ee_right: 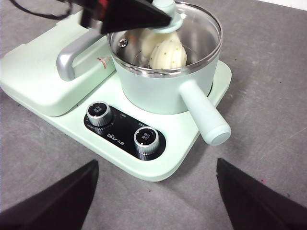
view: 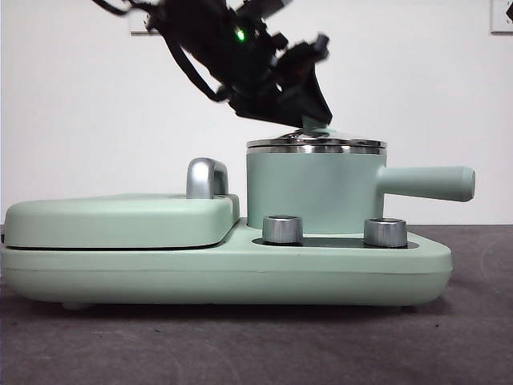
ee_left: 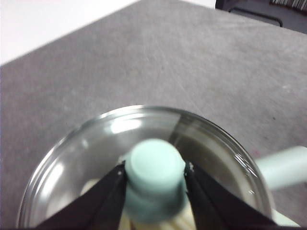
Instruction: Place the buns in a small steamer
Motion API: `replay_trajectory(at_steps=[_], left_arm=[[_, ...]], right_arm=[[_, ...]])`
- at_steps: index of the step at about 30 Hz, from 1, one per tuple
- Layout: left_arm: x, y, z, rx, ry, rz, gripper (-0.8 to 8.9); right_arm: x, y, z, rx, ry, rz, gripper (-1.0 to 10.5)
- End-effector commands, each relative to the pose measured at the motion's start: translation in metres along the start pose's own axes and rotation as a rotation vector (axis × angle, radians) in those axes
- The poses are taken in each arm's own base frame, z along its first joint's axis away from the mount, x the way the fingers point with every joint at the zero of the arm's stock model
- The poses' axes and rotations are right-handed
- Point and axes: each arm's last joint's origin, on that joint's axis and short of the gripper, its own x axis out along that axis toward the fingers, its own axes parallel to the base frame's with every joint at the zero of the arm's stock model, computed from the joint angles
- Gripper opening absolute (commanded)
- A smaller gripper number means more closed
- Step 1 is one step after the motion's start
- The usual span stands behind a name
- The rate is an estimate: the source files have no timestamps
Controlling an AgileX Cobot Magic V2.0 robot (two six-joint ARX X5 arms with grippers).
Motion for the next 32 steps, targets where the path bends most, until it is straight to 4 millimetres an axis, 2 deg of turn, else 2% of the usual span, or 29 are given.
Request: replay_trajectory(at_steps=[1,8,14,18,22,32], left_arm=[[-0.017,-0.003,0.016,-0.002,-0.009,-0.018,3.18],[-0.064,0.002,0.024,-0.098,0.092,0.011,3.26],[-0.102,0.009,0.021,-0.201,0.203,0.051,3.26],[-0.12,0.012,0.015,-0.242,0.205,0.08,3.26],[-0.136,0.012,-0.002,-0.279,0.21,0.107,3.26],[-0.177,-0.004,-0.062,-0.394,0.243,0.151,3.21]], right_arm=[[-0.001,0.001,0.003,0.003,-0.011,0.003,3.9],[-0.001,0.001,0.003,0.003,-0.011,0.003,3.9],[0.0,0.001,0.003,0.004,-0.002,0.011,3.9],[0.006,0.001,0.004,0.005,0.027,0.014,3.9],[0.017,0.001,0.007,0.008,0.053,0.044,3.9],[0.052,0.002,0.022,0.009,0.052,0.128,3.9]])
